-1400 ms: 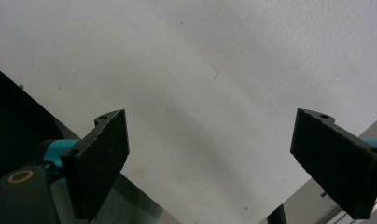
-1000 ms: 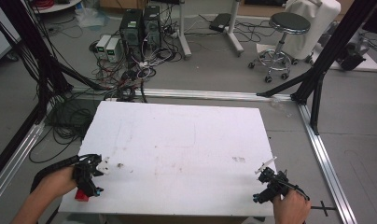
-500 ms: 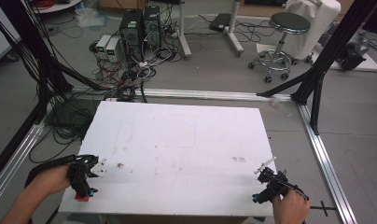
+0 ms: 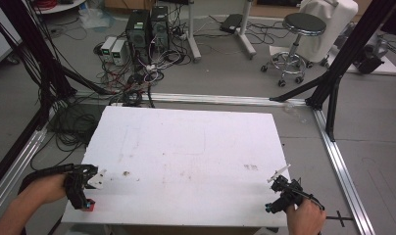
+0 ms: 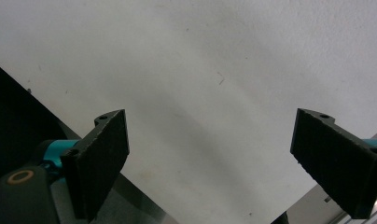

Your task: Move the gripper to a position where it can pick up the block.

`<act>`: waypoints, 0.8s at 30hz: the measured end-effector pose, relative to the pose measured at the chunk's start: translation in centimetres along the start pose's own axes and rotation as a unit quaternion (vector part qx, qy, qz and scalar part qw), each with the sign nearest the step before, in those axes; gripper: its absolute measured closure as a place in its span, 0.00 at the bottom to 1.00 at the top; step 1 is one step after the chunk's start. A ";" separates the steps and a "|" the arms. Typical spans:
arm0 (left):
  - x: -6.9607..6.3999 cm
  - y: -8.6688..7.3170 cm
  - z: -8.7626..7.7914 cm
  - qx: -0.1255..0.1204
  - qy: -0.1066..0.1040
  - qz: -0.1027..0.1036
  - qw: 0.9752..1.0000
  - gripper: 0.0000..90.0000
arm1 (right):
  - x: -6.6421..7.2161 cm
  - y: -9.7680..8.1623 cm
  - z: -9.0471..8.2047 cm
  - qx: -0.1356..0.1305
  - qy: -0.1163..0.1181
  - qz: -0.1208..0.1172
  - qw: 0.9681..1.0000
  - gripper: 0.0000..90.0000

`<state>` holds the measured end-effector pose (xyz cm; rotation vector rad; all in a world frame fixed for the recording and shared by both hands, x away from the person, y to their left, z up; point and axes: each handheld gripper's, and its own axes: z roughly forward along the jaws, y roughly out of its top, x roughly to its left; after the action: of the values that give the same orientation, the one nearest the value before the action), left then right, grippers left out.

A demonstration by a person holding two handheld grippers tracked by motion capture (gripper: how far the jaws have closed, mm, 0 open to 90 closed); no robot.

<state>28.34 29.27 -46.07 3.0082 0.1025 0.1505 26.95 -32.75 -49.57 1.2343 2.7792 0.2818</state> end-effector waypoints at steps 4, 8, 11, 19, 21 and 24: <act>-0.3 -0.5 0.1 0.000 0.001 0.008 1.000 0.24 | 0.1 0.1 0.1 0.002 0.000 0.000 1.000 0.12; -0.6 -1.0 0.3 0.002 0.001 0.019 1.000 0.24 | 0.1 0.1 0.1 0.002 0.001 -0.001 1.000 0.12; -0.7 -1.2 0.4 0.003 0.000 0.020 1.000 0.24 | 0.1 0.1 0.1 0.001 0.002 -0.001 1.000 0.12; -1.0 -1.9 1.1 0.009 -0.008 0.021 1.000 0.24 | 0.1 0.2 0.2 0.003 0.002 -0.002 1.000 0.12; -1.0 -2.0 1.2 0.010 -0.009 0.022 1.000 0.24 | 0.1 0.2 0.2 0.004 0.001 -0.003 1.000 0.12; -1.3 -2.3 1.9 0.017 -0.014 0.021 1.000 0.24 | 0.1 0.2 0.2 0.004 0.001 -0.002 1.000 0.12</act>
<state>27.14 31.19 -48.36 3.0458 0.0385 0.1107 27.00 -32.52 -49.70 1.2298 2.7876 0.2737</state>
